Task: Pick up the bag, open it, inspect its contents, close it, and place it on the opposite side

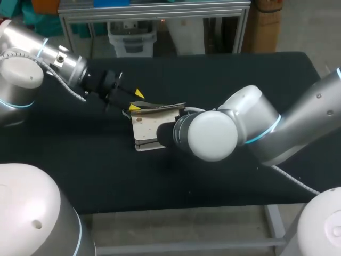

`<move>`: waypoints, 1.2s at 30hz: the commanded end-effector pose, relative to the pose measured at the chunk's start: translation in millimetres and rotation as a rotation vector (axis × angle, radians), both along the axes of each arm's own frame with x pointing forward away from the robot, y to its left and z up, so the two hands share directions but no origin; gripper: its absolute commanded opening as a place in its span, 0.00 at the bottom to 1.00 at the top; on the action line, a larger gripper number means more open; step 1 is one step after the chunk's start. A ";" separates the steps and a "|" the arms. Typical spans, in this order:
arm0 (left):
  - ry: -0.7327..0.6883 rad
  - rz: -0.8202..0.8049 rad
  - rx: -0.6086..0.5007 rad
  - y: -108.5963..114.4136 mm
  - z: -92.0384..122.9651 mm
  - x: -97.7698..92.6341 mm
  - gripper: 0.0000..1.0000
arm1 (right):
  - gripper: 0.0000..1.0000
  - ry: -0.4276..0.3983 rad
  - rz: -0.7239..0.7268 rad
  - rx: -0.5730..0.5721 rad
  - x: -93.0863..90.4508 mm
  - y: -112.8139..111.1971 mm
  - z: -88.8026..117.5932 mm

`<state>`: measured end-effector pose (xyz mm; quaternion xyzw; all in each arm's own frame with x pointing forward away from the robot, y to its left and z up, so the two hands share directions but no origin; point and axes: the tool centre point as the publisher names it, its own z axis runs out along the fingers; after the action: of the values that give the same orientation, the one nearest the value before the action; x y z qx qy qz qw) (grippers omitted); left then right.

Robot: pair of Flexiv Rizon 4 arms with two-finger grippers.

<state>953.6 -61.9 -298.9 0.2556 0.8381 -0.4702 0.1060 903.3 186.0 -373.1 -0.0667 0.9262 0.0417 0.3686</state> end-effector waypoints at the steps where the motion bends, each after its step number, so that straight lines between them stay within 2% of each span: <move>1: 0.020 0.017 -0.001 2.8 1.4 0.7 0.40 | 1.00 -0.006 0.016 0.026 -2.7 -5.3 7.3; 5: 0.062 0.050 0.007 4.5 5.7 -1.3 0.47 | 1.00 0.014 0.033 0.057 -4.3 -7.1 20.1; 6: 0.088 0.079 0.015 5.3 7.4 -2.5 0.68 | 1.00 0.030 0.046 0.085 -4.9 -8.4 25.4; 7: 0.101 0.084 0.016 5.7 8.9 -3.2 0.75 | 1.00 0.050 0.052 0.108 -5.1 -9.9 30.2; 9: 0.155 0.112 0.024 7.4 12.1 -4.9 0.96 | 1.00 0.071 0.049 0.143 -5.1 -14.3 40.2; 10: 0.166 0.114 0.023 8.3 14.0 -5.8 1.00 | 1.00 0.092 0.048 0.171 -5.0 -16.3 45.2; 16: 0.380 0.225 0.023 16.1 24.7 -6.6 1.00 | 1.00 0.235 -0.011 0.302 2.9 -35.0 72.9; 19: 0.512 0.278 0.046 17.9 25.9 -4.1 1.00 | 1.00 0.272 -0.045 0.322 5.5 -40.2 81.8; 22: 0.581 0.345 0.067 18.3 25.9 -3.6 1.00 | 1.00 0.313 -0.046 0.372 7.6 -46.7 90.3; 26: 0.608 0.463 0.128 20.0 30.1 -6.6 1.00 | 1.00 0.395 -0.011 0.447 11.3 -55.6 97.8; 27: 0.587 0.527 0.211 20.0 32.8 -8.4 1.00 | 1.00 0.395 -0.011 0.447 11.3 -55.6 97.8; 36: 0.587 0.527 0.211 20.0 32.8 -8.4 1.00 | 1.00 0.395 -0.011 0.447 11.3 -55.6 97.8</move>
<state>951.2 -41.7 -269.5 -0.0975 0.9115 -0.3951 -0.0598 913.9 131.1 -275.1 0.0327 0.9475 0.2540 0.1915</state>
